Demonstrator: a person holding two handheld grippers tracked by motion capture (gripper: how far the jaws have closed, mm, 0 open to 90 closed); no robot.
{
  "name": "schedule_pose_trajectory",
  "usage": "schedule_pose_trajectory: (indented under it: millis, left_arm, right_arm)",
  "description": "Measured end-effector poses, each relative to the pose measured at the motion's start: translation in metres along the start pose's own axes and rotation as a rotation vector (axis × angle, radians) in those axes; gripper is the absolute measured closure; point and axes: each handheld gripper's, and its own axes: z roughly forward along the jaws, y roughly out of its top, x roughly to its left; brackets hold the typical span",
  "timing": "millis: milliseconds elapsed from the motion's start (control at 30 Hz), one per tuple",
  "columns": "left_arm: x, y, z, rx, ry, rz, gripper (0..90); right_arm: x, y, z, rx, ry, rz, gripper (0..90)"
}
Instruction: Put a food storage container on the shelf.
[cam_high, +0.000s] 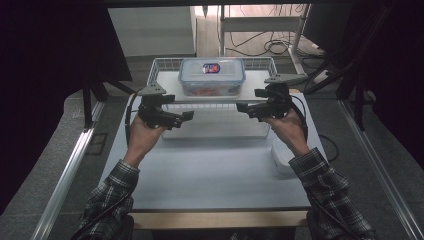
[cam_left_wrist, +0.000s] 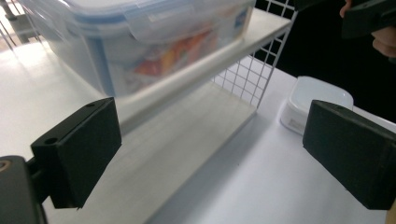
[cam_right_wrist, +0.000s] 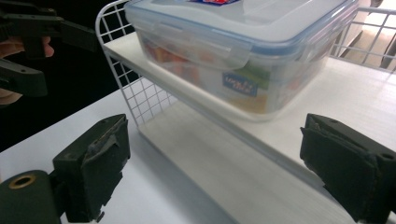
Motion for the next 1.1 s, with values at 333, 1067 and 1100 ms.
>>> schedule_pose_trajectory:
  millis: [333, 1067, 1100]
  left_arm:
    - [-0.014, -0.03, 0.003, 0.032, 0.032, 0.037, 3.8]
    - [-0.044, -0.078, 0.0, 0.059, 0.043, 0.059, 2.3]
    - [-0.045, -0.085, 0.001, 0.06, 0.037, 0.042, 2.3]
  right_arm:
    - [0.01, -0.029, -0.003, 0.011, 0.0, -0.042, 6.2]
    - [0.031, -0.084, -0.009, 0.082, -0.036, -0.069, 5.4]
    - [0.03, -0.086, -0.01, 0.082, -0.041, -0.061, 5.5]
